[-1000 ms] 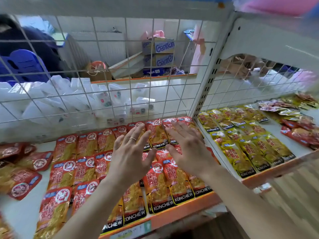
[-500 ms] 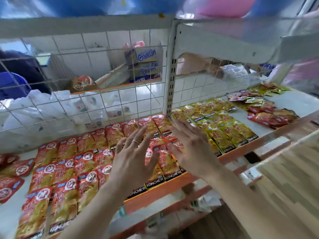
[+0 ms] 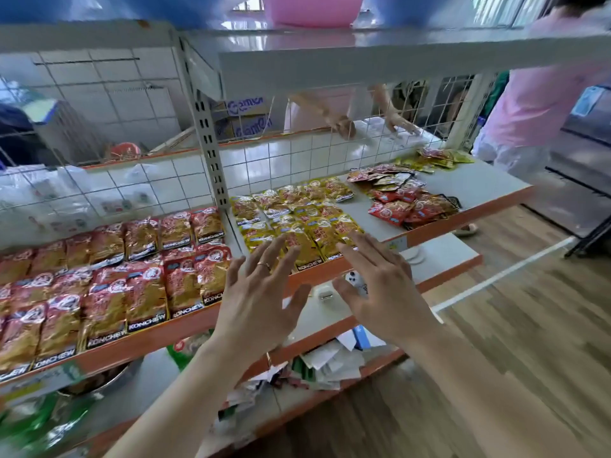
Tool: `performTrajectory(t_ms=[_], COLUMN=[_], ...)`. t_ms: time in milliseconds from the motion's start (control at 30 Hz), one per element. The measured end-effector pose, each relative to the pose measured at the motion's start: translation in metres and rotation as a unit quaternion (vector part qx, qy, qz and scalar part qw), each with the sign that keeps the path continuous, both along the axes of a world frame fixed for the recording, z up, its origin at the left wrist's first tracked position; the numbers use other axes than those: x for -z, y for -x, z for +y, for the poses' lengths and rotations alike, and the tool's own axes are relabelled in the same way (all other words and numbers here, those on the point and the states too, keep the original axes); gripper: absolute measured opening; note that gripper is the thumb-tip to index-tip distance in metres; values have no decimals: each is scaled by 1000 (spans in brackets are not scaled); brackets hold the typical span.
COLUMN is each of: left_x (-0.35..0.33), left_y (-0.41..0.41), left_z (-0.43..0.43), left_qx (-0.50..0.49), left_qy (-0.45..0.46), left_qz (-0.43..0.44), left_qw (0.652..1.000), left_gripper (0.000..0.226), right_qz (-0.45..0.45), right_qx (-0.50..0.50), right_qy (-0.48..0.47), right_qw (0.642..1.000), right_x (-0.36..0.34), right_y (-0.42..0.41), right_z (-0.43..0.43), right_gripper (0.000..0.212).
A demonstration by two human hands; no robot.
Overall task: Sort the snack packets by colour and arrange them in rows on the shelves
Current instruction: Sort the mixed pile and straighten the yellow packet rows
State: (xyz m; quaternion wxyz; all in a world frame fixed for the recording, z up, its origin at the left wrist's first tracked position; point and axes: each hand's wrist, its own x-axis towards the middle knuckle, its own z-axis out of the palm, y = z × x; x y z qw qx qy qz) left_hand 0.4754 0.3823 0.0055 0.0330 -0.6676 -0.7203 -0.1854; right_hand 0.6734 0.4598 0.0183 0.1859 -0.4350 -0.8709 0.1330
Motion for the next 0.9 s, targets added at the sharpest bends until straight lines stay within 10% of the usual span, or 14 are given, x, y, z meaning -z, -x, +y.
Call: performTrajectory(t_ms=[900], left_x=[13], left_y=[-31], left_z=[158], left_qx=[25], left_qy=[32], left_qz=[-32], left_qw=[999], left_gripper=[73], right_qz=[-36], right_qx=[84], right_qy=[25], right_qw=[996], right_x=[2], right_y=[-72], right_z=[152], right_gripper=[62])
